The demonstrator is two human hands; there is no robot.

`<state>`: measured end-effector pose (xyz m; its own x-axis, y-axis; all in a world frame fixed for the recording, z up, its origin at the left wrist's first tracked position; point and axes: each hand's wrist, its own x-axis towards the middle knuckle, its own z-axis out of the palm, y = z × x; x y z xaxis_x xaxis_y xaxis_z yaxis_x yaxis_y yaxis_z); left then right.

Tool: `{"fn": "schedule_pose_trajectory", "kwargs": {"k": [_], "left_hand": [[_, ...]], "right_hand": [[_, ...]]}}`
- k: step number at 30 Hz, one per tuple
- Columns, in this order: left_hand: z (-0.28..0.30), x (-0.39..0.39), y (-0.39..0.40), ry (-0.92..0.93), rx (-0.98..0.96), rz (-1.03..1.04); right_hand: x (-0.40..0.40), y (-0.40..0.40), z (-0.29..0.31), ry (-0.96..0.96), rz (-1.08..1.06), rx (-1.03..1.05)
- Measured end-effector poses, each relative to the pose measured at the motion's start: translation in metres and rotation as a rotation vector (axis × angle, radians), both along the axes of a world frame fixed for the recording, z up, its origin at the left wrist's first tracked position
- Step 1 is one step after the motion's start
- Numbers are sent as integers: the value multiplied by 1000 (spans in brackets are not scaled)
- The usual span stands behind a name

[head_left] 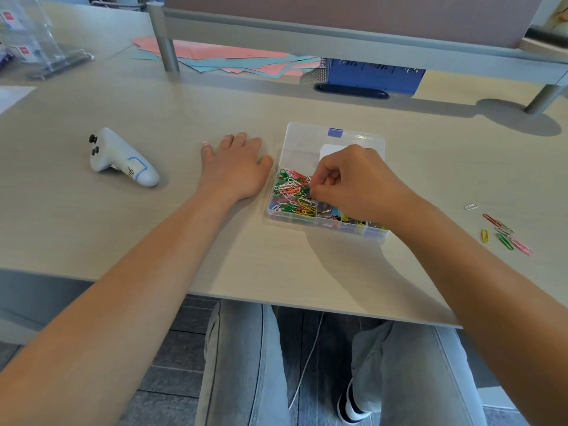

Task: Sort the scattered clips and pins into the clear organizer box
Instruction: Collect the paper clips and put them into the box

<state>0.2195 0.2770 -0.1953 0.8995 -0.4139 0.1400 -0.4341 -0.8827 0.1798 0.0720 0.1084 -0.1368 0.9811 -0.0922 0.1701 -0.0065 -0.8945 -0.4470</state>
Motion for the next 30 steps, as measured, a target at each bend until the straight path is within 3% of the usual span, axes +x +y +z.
{"fn": "schedule_pose_trajectory", "kwargs": {"k": [24,30], "left_hand": [[1,-2,0,13,-14,8],[6,-8,1,32,-45,3]], "right_hand": [[5,21,-10,-115,-6,-29],[-1,16,-6,-191,-44,46]]}}
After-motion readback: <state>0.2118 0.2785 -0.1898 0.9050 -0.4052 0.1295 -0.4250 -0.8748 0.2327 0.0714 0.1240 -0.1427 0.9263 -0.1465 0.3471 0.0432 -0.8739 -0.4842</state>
